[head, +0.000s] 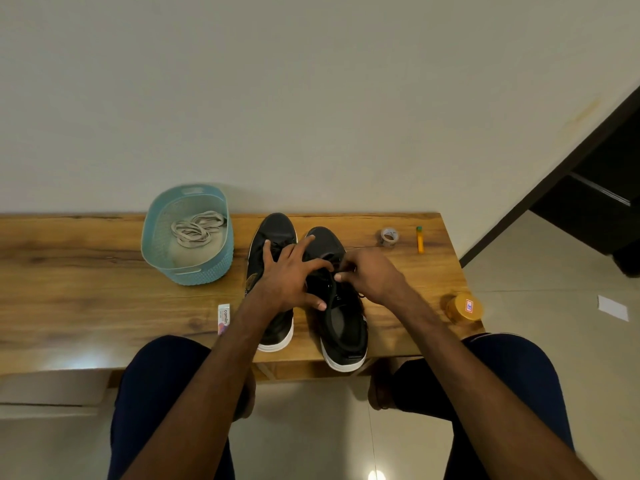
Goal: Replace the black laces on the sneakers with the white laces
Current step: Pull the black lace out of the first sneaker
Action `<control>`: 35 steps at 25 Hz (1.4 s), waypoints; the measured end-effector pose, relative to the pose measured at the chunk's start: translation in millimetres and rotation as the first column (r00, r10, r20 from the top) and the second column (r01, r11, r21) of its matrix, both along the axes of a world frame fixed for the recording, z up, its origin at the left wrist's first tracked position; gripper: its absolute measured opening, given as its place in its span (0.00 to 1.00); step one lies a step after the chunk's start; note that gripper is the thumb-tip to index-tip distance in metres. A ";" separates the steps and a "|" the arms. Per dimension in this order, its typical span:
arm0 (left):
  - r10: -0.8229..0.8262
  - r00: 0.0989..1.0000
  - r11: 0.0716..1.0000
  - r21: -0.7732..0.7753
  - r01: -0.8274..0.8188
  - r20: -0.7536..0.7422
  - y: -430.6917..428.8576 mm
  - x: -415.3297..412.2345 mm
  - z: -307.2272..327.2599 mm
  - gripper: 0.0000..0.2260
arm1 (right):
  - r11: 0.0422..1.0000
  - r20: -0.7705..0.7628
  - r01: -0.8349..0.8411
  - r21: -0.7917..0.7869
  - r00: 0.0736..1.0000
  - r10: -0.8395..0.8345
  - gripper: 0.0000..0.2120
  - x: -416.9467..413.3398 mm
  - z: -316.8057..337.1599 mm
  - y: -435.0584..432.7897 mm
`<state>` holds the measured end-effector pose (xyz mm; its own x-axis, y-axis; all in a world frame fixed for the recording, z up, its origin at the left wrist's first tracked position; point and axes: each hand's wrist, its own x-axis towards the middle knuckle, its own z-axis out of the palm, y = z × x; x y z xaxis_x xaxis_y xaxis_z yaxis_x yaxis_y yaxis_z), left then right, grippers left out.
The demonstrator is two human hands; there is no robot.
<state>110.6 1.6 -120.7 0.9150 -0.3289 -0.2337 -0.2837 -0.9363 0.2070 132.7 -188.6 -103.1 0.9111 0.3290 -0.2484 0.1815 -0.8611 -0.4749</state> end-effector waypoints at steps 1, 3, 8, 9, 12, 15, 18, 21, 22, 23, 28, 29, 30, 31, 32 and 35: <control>-0.003 1.000 1.000 -0.009 0.003 0.005 0.9 -0.6 -1.2 0.35 | 0.999 0.010 0.000 -0.032 1.000 0.001 0.03 -1.5 -1.1 1.2; -0.013 0.999 1.000 0.001 0.013 0.029 0.4 -1.1 -1.6 0.36 | 1.000 0.014 0.010 0.012 1.000 -0.010 0.03 -1.4 0.8 -0.4; -0.019 0.999 0.999 0.038 0.017 0.045 -2.6 -0.9 -1.0 0.37 | 0.935 0.117 0.322 0.151 0.933 -0.341 0.04 20.7 22.3 -54.5; -0.020 0.999 0.999 0.042 0.018 0.042 -3.1 -0.9 -0.5 0.36 | 0.933 0.191 0.344 -0.108 0.928 -0.320 0.06 22.1 21.3 -61.2; -0.019 0.999 0.999 0.047 0.017 0.029 -5.2 -0.3 1.0 0.36 | 0.963 0.202 0.173 -0.208 0.971 -0.130 0.11 10.4 11.8 -38.9; -0.007 1.000 0.998 0.059 0.005 0.026 -6.1 -0.3 2.3 0.37 | 0.998 0.024 -0.056 -0.009 0.998 0.056 0.12 -0.6 8.5 -3.0; -0.001 0.999 0.999 0.054 0.000 0.035 -5.0 -1.3 2.1 0.37 | 0.987 0.065 -0.054 -0.154 0.996 0.065 0.06 -0.9 3.6 2.6; -0.005 0.999 0.998 0.057 0.002 0.040 -4.3 -2.0 2.9 0.37 | 0.980 0.210 0.115 -0.164 0.975 -0.079 0.04 5.9 12.4 -14.8; -0.005 0.999 0.998 0.059 0.002 0.042 -4.2 -1.9 3.0 0.37 | 0.952 0.300 0.247 -0.179 0.936 -0.186 0.03 13.1 16.8 -28.8; -0.006 0.999 0.998 0.059 0.003 0.043 -4.1 -2.2 3.3 0.37 | 0.905 0.363 0.368 -0.215 0.890 -0.275 0.03 19.6 21.0 -45.8; -0.008 1.000 0.999 0.053 0.007 0.030 -5.2 -1.4 5.0 0.37 | 0.964 0.123 0.218 -0.153 0.972 -0.201 0.10 10.6 15.7 -35.4; -0.009 0.999 0.998 0.060 0.007 0.030 -6.0 -1.3 5.0 0.37 | 0.992 0.036 0.118 -0.043 0.993 -0.116 0.11 4.5 12.6 -20.2; -0.010 0.999 0.998 0.068 0.008 0.035 -6.4 -1.3 5.0 0.38 | 1.000 -0.016 0.028 -0.012 0.999 -0.028 0.11 -0.8 8.9 -6.8; -0.011 0.999 0.997 0.074 0.008 0.037 -6.3 -1.9 5.2 0.38 | 0.996 -0.017 -0.038 -0.079 0.999 0.036 0.10 -4.0 5.5 2.1; -0.010 0.999 0.997 0.073 0.007 0.037 -5.9 -2.6 5.1 0.38 | 0.986 0.009 -0.057 -0.157 0.998 0.059 0.09 -3.6 3.1 5.5; -0.007 0.999 0.999 0.050 0.005 0.044 -4.5 -4.0 4.4 0.38 | 0.983 0.170 0.090 -0.159 0.983 -0.062 0.03 4.6 13.7 -8.2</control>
<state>106.6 -2.9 -116.3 0.9228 -0.3234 -0.2095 -0.2971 -0.9434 0.1477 137.3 -196.7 -89.4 0.9646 0.2241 -0.1390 0.1759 -0.9394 -0.2942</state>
